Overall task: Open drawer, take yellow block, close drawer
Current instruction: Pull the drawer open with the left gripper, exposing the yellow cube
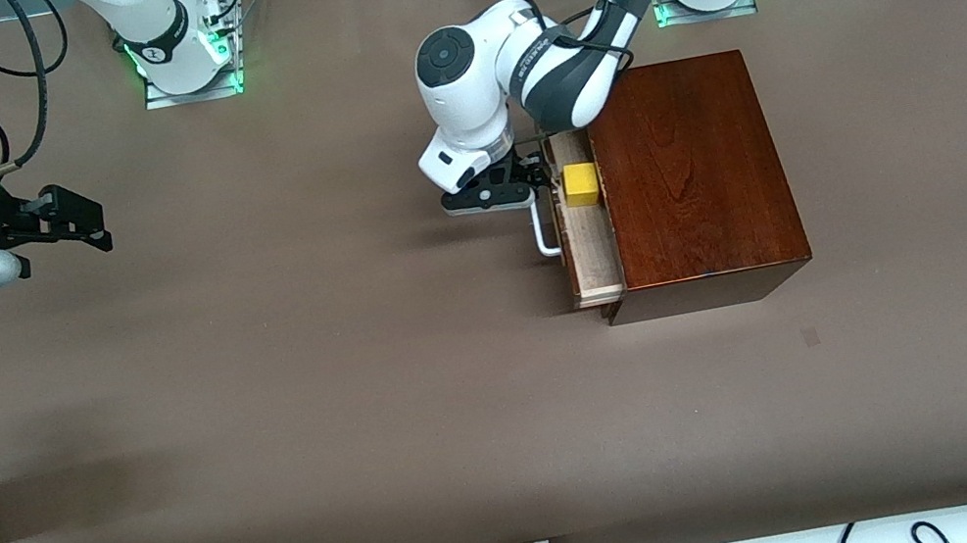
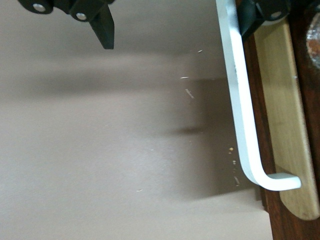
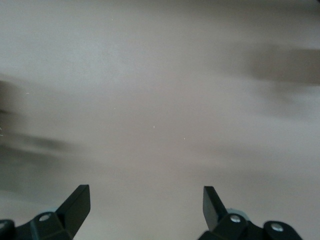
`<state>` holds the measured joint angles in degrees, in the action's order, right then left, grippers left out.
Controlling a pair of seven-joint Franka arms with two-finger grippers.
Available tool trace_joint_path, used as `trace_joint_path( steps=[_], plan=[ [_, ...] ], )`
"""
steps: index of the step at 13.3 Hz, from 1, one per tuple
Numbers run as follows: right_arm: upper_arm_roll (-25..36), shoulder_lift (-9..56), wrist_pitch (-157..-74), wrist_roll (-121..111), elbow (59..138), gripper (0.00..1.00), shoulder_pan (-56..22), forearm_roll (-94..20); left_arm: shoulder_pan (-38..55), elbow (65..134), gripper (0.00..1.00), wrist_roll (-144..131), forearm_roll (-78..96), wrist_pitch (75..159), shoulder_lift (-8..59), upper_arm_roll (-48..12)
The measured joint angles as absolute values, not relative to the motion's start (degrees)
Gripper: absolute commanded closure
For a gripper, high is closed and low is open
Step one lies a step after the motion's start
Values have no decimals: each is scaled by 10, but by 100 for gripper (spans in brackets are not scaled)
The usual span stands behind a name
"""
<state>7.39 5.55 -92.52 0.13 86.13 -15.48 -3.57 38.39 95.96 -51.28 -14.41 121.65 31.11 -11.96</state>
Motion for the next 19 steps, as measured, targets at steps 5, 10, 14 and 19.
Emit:
trace_joint_path(
  steps=[5, 10, 14, 19],
  plan=[
    [74, 55, -925, 1, 861, 0, -155, -36, 391, 939, 0, -528, -144, 1211, 325, -119],
    [74, 55, -925, 1, 861, 0, -155, -36, 398, 923, 0, -529, -144, 1210, 332, -120],
    [75, 55, -925, 1, 861, 0, -155, -36, 399, 898, 0, -494, -145, 1137, 328, -122],
    [81, 55, -925, 1, 861, 0, -153, -34, 397, 796, 0, -479, -143, 962, 270, -121]
  ],
)
